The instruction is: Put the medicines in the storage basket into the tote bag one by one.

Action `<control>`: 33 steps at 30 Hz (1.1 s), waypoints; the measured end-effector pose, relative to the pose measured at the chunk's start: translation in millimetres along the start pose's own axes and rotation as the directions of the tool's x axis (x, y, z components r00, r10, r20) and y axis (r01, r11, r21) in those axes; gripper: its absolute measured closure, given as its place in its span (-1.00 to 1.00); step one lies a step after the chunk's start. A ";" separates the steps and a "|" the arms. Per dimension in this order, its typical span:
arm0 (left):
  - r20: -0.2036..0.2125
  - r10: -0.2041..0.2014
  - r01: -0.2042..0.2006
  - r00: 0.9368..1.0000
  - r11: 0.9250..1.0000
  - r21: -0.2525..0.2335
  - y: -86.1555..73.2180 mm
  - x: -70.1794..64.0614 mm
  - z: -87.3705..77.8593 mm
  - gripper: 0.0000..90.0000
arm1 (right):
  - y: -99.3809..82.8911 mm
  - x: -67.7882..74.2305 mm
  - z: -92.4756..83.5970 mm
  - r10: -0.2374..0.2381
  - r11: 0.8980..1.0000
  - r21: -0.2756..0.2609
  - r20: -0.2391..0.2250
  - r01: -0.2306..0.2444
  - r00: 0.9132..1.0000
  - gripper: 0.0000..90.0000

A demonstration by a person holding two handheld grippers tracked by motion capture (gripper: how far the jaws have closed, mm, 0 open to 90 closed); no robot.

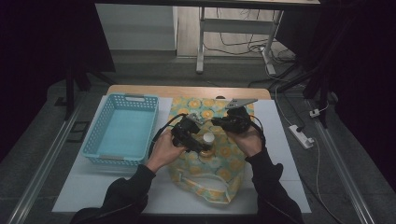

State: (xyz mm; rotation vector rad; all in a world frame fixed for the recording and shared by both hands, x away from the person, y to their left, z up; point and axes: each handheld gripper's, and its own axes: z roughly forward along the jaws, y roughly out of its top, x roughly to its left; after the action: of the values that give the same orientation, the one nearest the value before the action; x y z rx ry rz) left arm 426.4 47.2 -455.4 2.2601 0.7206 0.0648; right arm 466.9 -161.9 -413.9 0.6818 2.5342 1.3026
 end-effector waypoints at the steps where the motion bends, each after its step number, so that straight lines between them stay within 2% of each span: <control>1: 0.000 -0.002 0.002 1.000 1.000 -0.004 -1.4 -0.9 -1.0 -0.77 | 0.1 0.1 0.0 0.000 1.000 0.000 0.000 0.000 1.000 1.00; 6: 0.011 -0.007 0.007 1.000 1.000 -0.024 -8.0 -3.2 -5.6 -0.92 | 0.1 0.3 0.0 -0.002 1.000 0.001 0.001 0.002 1.000 1.00; 9: 0.038 -0.014 0.016 0.999 0.999 -0.046 -12.9 -4.2 -8.2 -0.99 | 0.0 0.3 0.2 -0.001 1.000 0.001 0.001 0.001 1.000 1.00; 14: 0.066 -0.009 0.013 0.998 0.998 -0.060 -19.0 -5.9 -12.6 -1.00 | -0.2 0.5 0.7 -0.001 1.000 0.004 0.001 0.001 1.000 1.00; 20: 0.079 0.009 -0.004 0.997 0.998 -0.064 -25.5 -11.5 -15.1 -1.00 | -0.3 0.3 0.3 -0.001 1.000 0.002 0.002 0.001 1.000 1.00; 23: 0.075 0.020 -0.015 0.997 0.998 -0.063 -29.5 -14.5 -15.6 -1.00 | -0.4 0.0 0.1 -0.002 1.000 0.002 0.002 0.002 1.000 1.00; 28: 0.086 0.010 -0.004 0.996 0.998 -0.070 -36.7 -18.8 -17.6 -1.00 | -0.2 0.3 -0.6 0.000 1.000 0.003 0.002 0.000 1.000 1.00; 33: 0.060 0.010 -0.005 0.998 0.996 -0.089 -43.3 -24.4 -20.6 -1.00 | 0.0 0.6 -0.7 -0.002 1.000 -0.001 0.000 0.002 1.000 1.00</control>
State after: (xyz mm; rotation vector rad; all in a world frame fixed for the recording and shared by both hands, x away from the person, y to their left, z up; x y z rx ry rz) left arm 379.9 72.2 -465.8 2.1709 0.6647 0.0307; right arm 466.2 -162.1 -413.5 0.6792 2.5333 1.3027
